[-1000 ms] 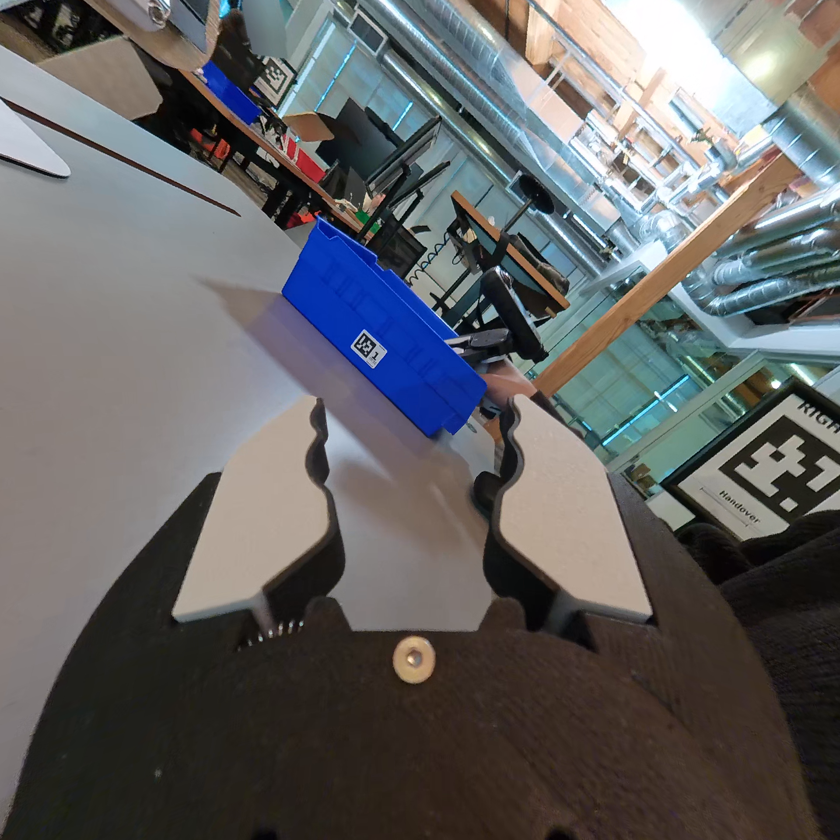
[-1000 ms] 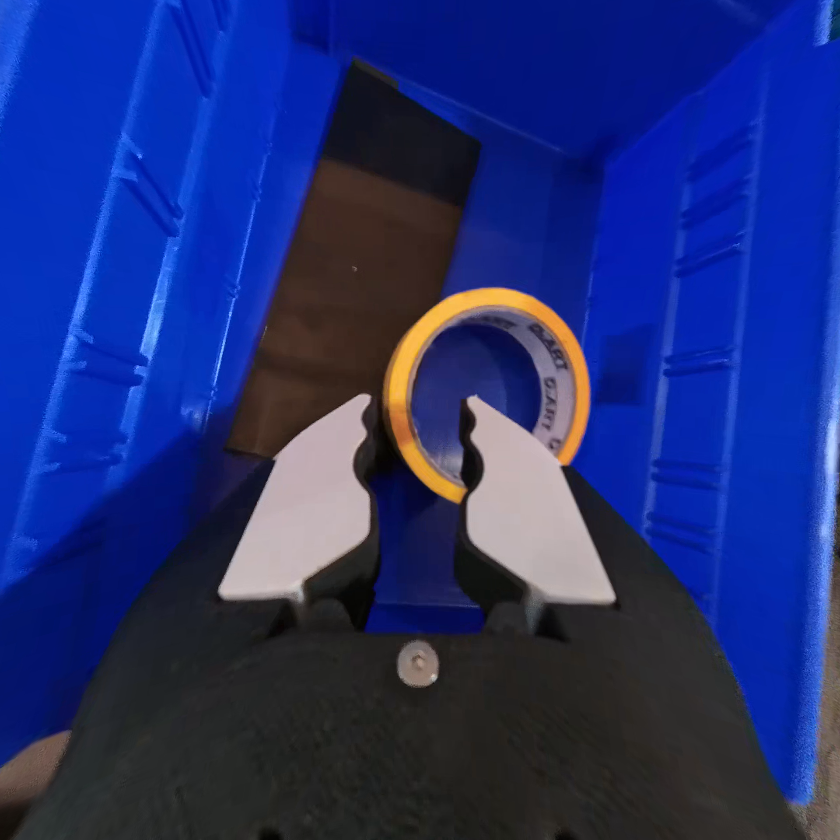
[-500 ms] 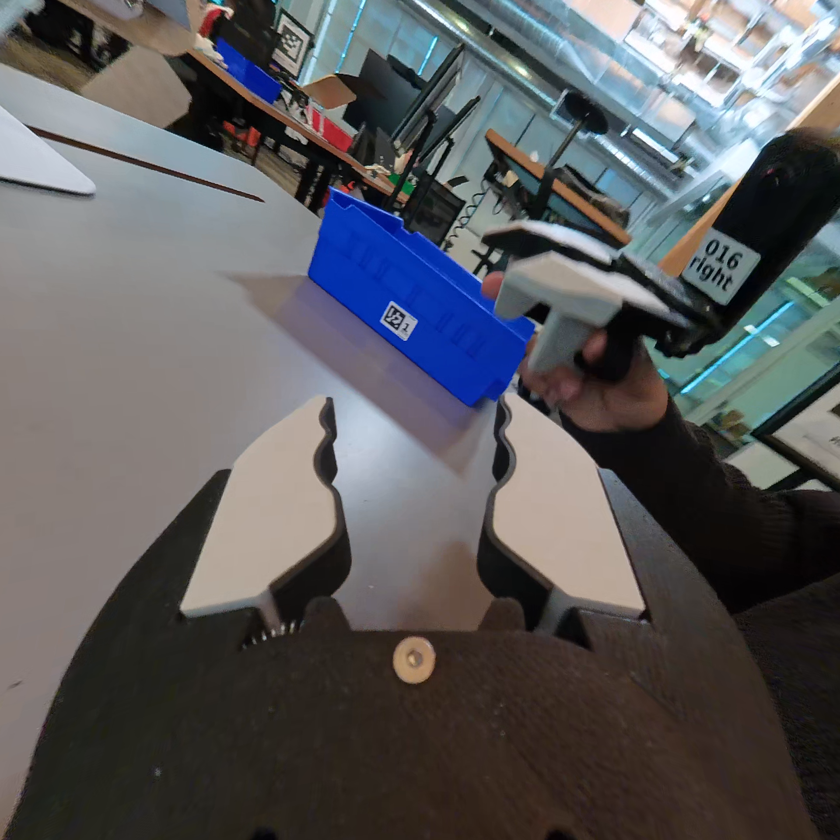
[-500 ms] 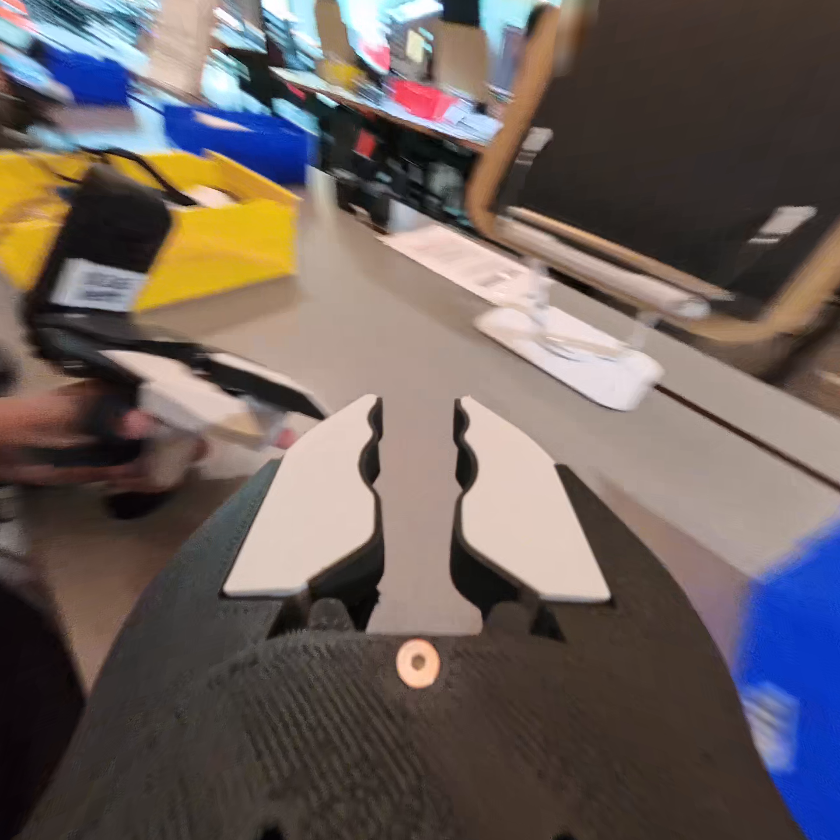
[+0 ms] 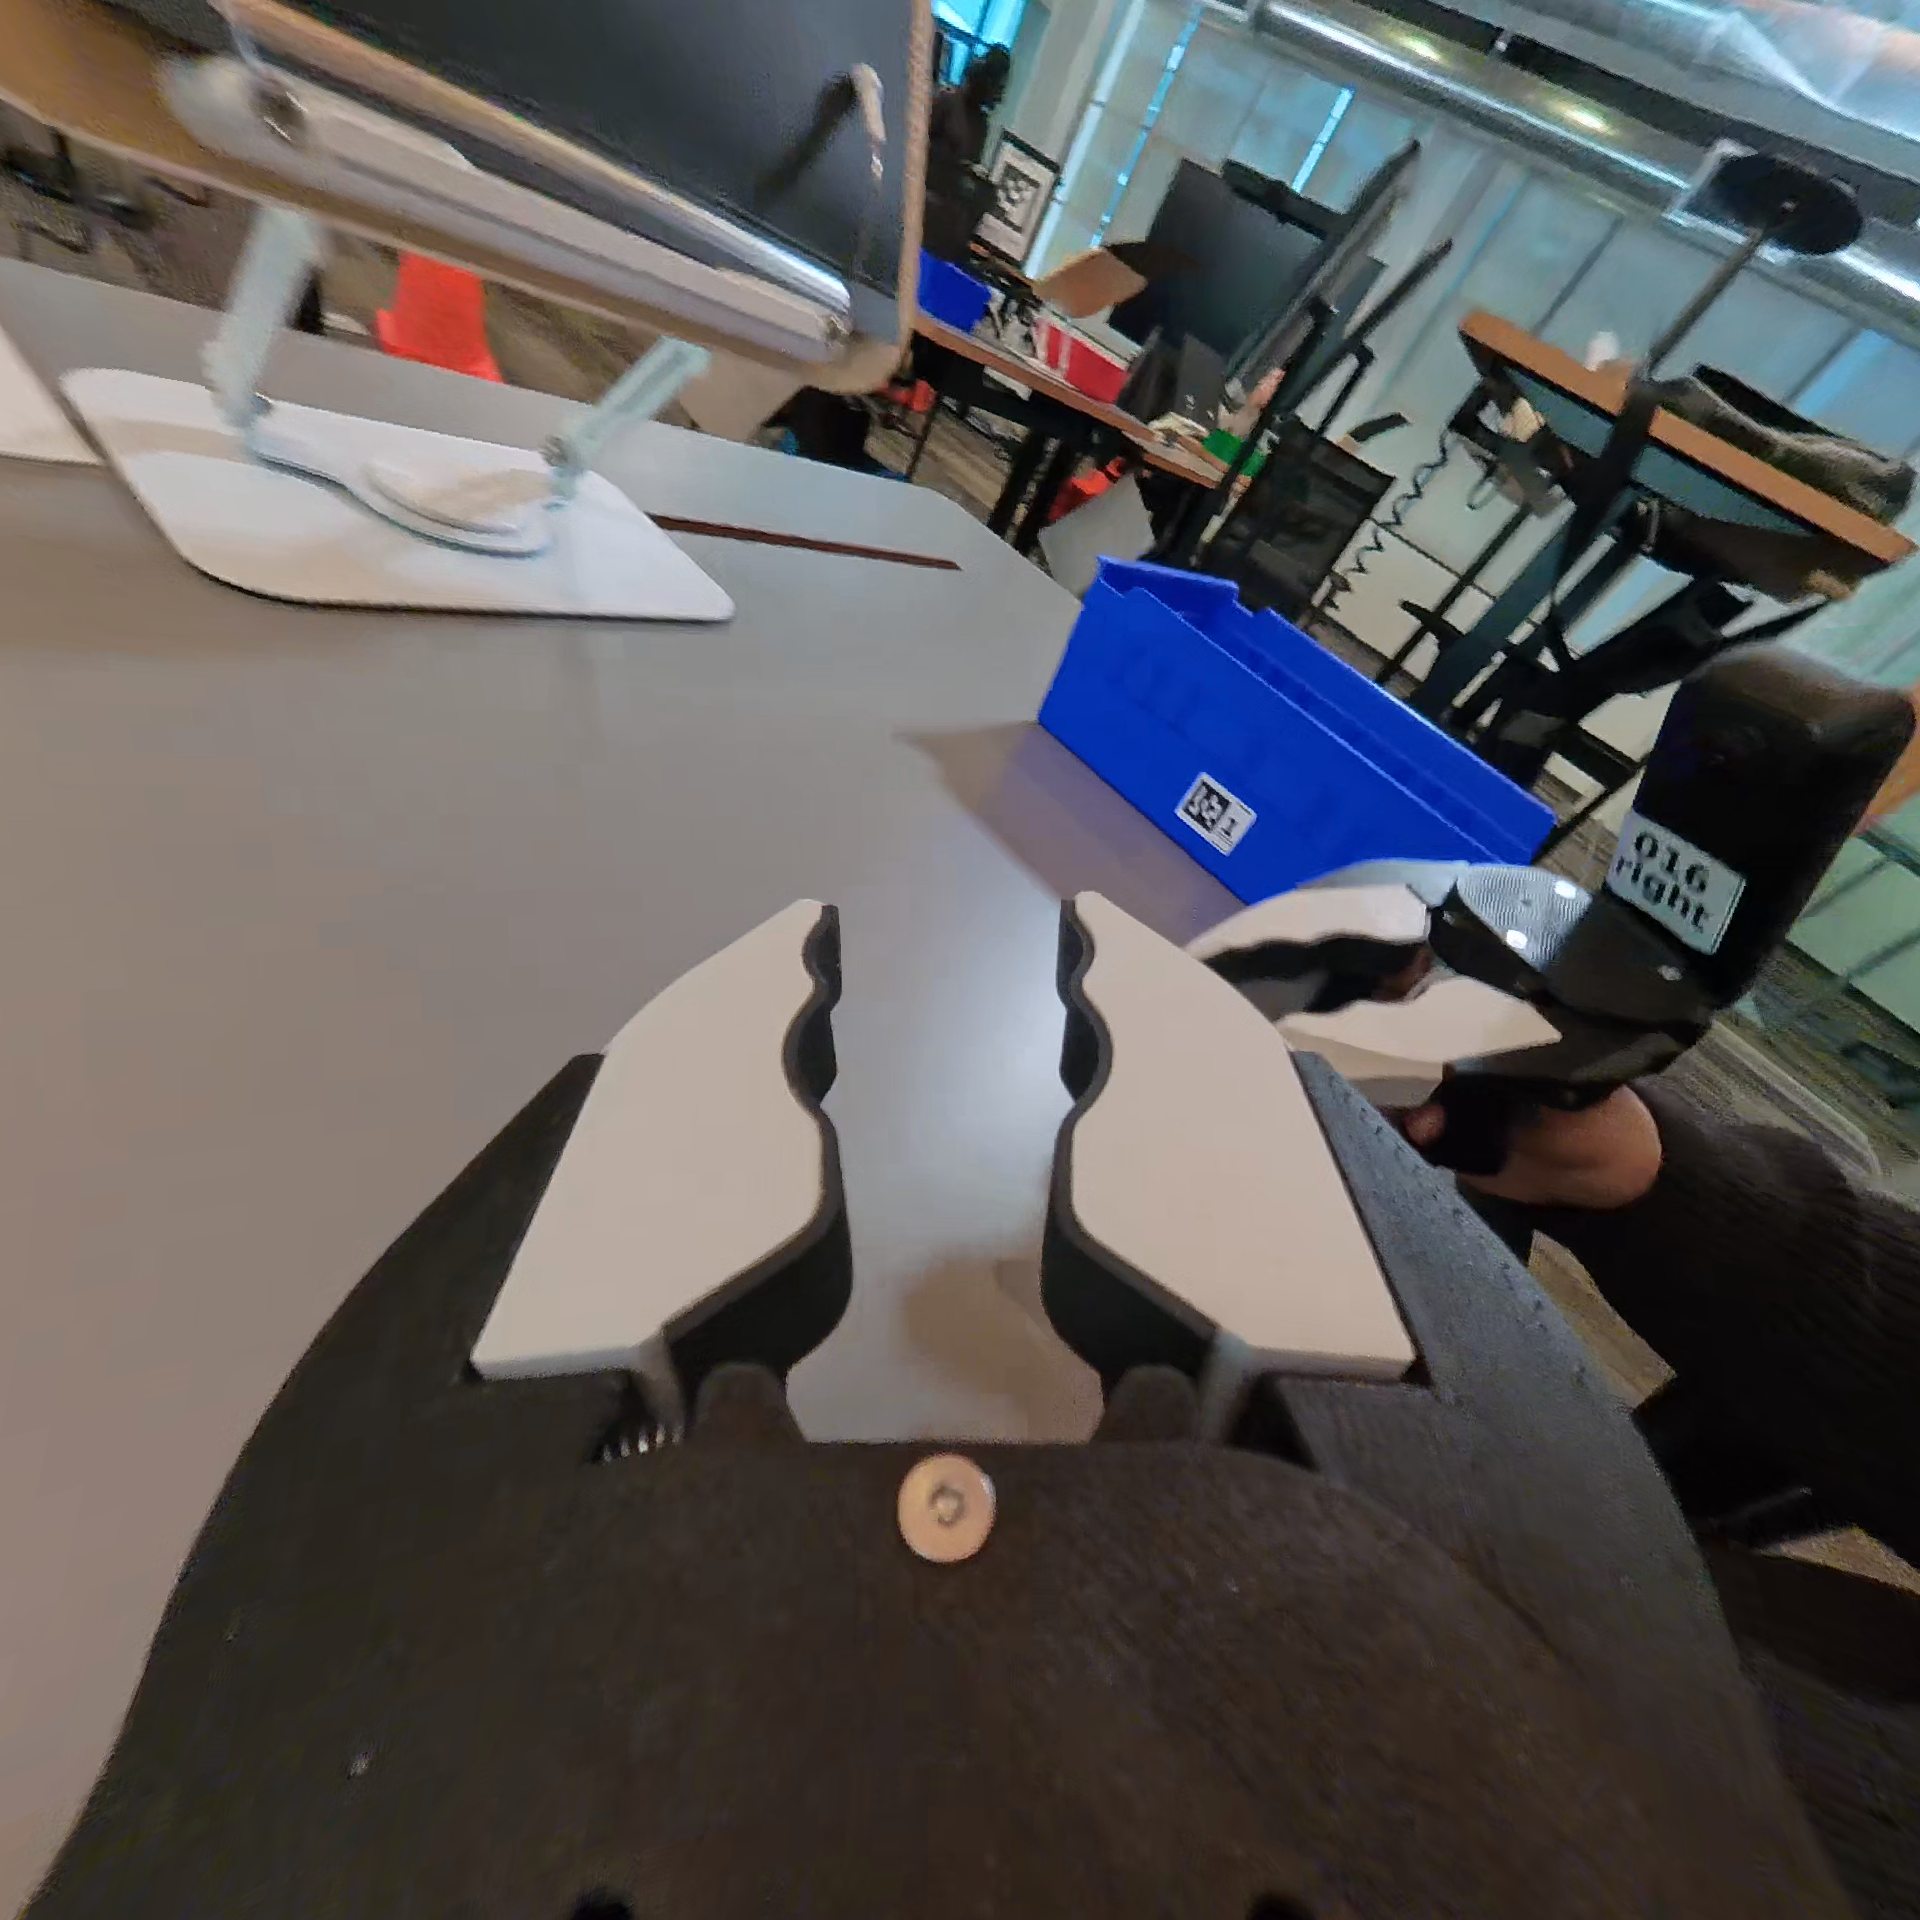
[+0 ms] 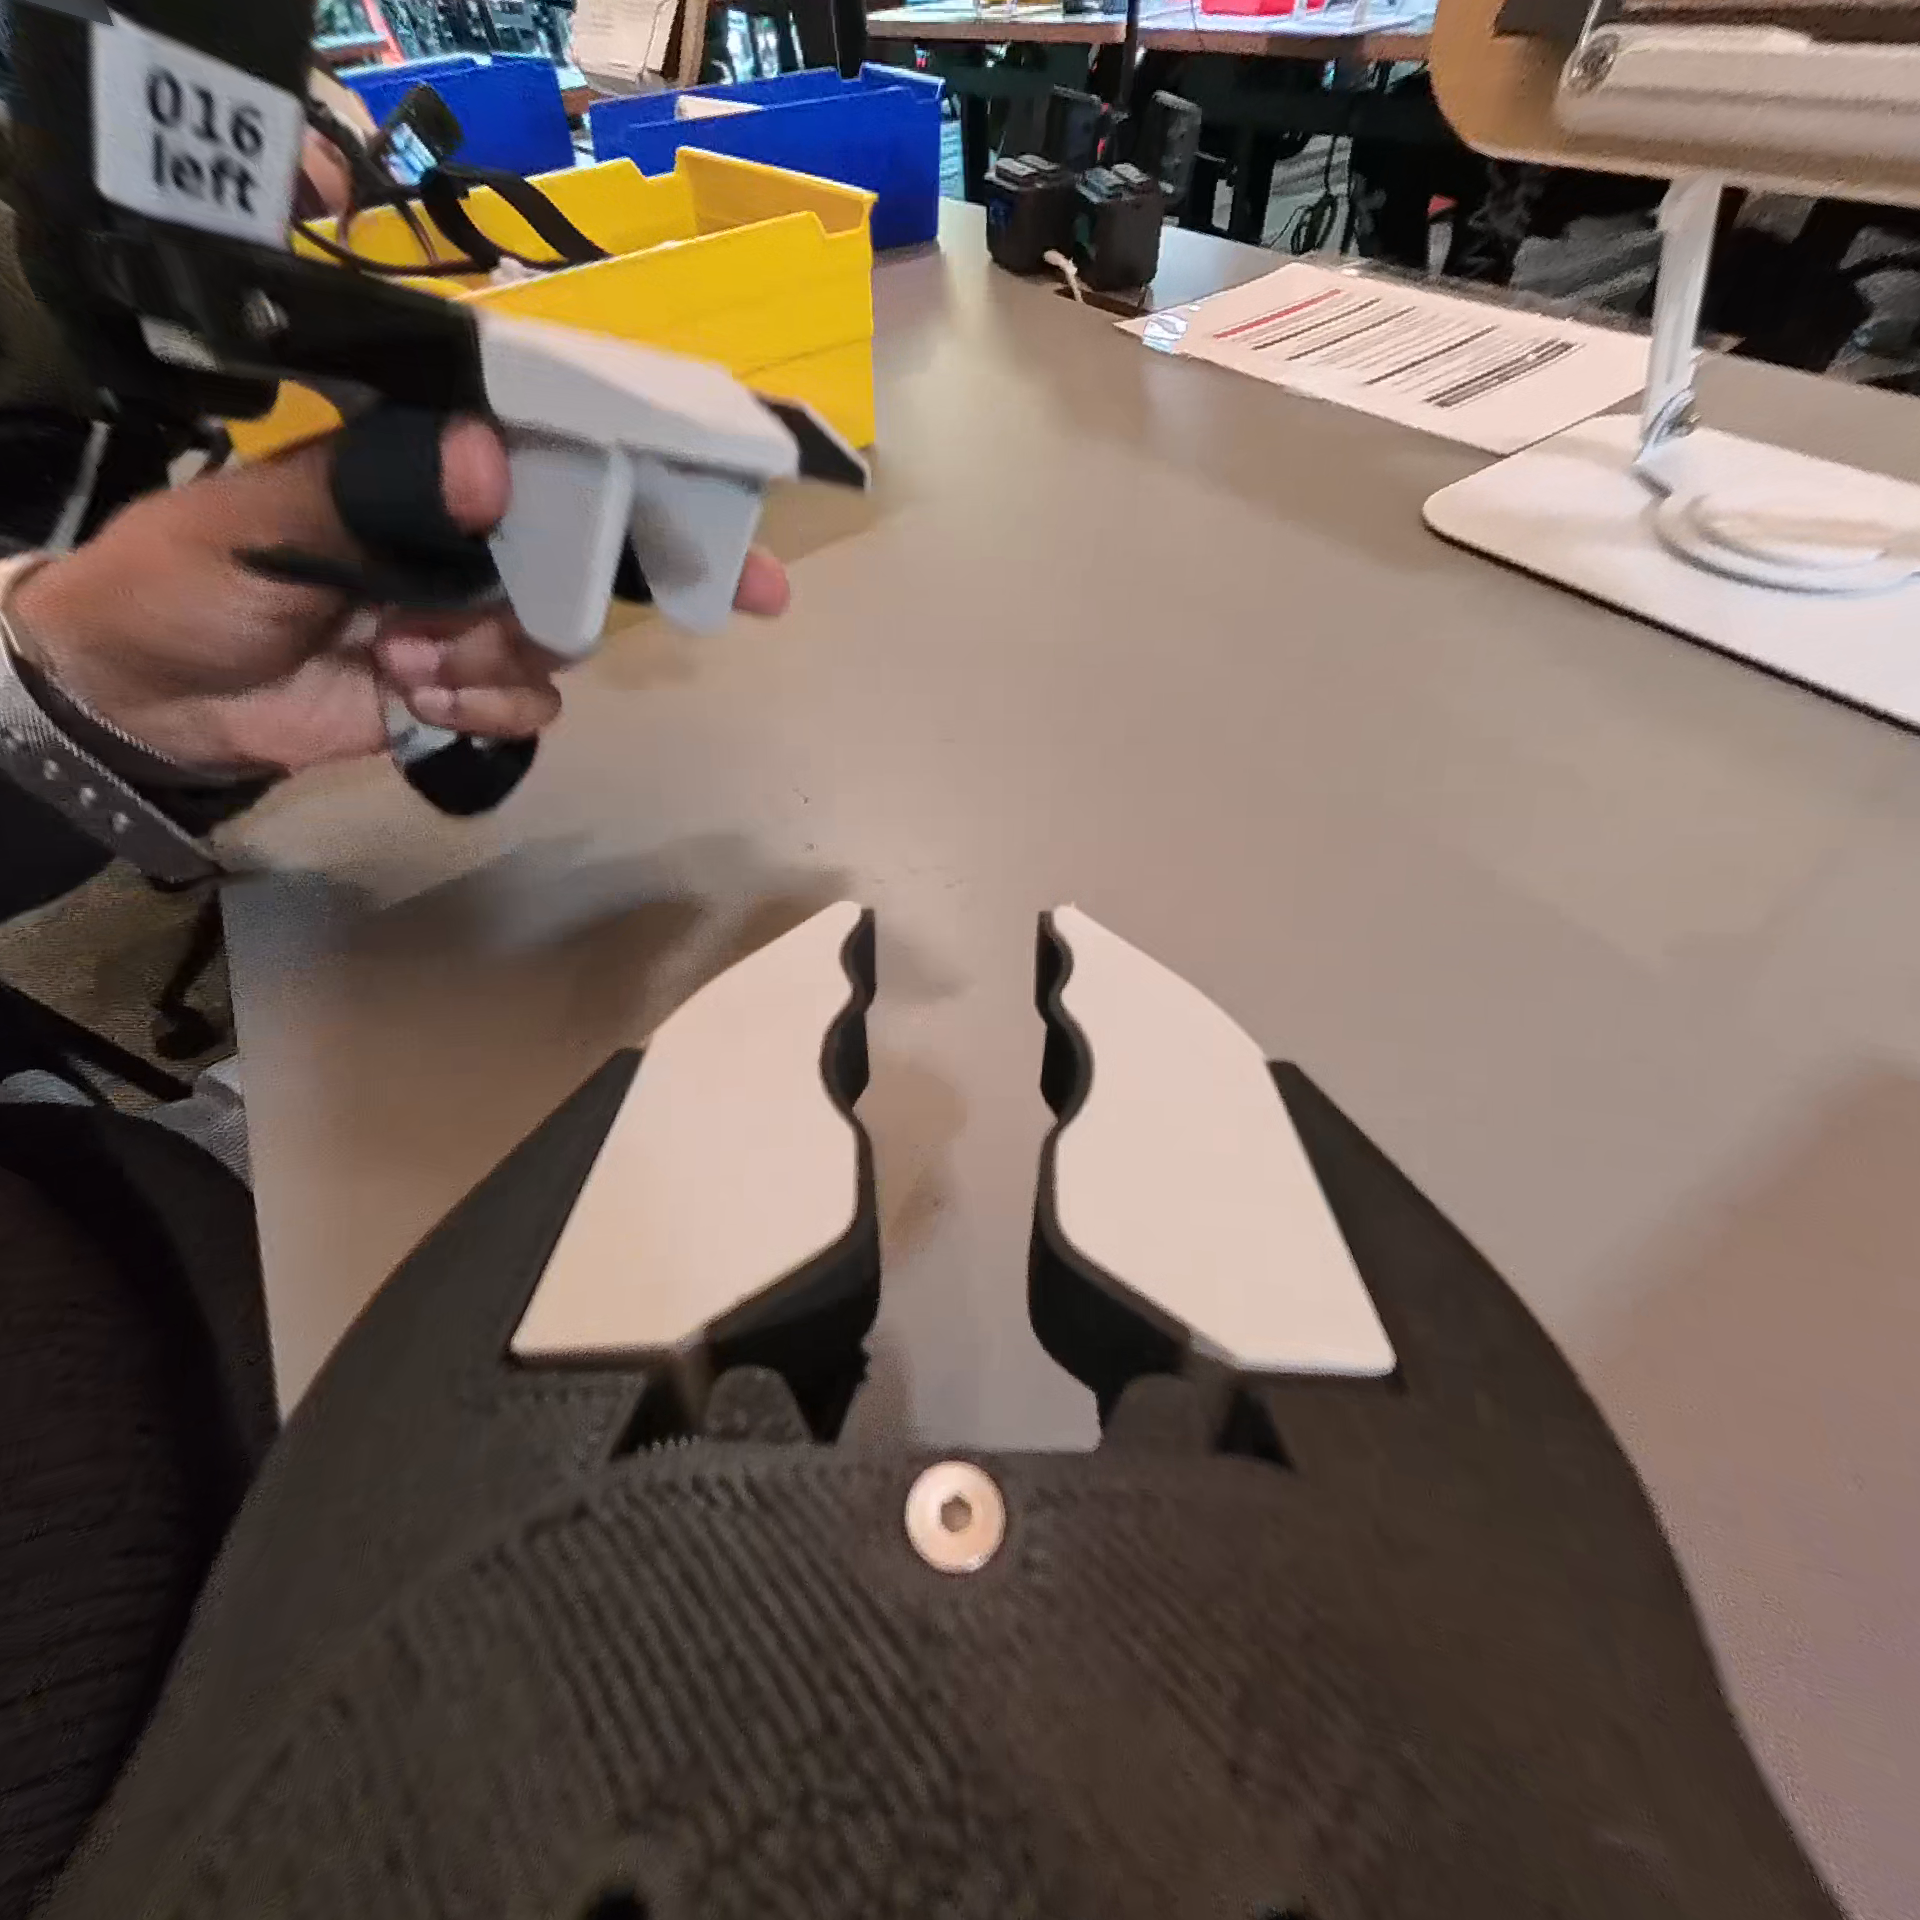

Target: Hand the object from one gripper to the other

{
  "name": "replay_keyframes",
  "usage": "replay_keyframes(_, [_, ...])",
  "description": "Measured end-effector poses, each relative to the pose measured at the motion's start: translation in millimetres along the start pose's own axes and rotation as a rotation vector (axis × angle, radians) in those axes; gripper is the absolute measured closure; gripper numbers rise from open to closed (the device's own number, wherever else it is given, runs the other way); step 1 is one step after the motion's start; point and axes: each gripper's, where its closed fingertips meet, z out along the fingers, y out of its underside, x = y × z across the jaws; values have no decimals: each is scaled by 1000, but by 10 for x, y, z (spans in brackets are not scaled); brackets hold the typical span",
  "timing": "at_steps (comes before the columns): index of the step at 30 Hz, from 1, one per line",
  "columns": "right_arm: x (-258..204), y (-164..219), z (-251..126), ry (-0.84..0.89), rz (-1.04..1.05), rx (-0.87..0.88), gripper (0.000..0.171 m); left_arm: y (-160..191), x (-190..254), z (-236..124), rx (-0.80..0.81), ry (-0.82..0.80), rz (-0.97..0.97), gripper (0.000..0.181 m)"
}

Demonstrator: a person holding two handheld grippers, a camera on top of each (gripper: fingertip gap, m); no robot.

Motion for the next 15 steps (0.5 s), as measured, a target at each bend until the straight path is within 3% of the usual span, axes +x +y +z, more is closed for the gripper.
replay_keyframes(4, [36, 36, -30, 30, -48, -25, 141, -526, -106, -401, 52, -38, 56, 135])
replay_keyframes(7, [11, 49, -31, 45, -106, -41, 142, -1125, -259, -967, 128, -114, 140, 146])
replay_keyframes(9, [-54, 63, -13, 21, -105, -46, 142, -1365, -411, -1375, 96, -178, 147, 148])
replay_keyframes(11, [-97, 73, 2, 7, -111, -52, 142, -1314, -585, -1719, -43, -227, 124, 145])
replay_keyframes(13, [-108, 86, 13, 9, -128, -60, 142, -1010, -759, -2002, -247, -250, 60, 136])
replay_keyframes(15, [-114, 92, 21, 7, -127, -65, 142, -685, -778, -2209, -401, -159, 5, 123])
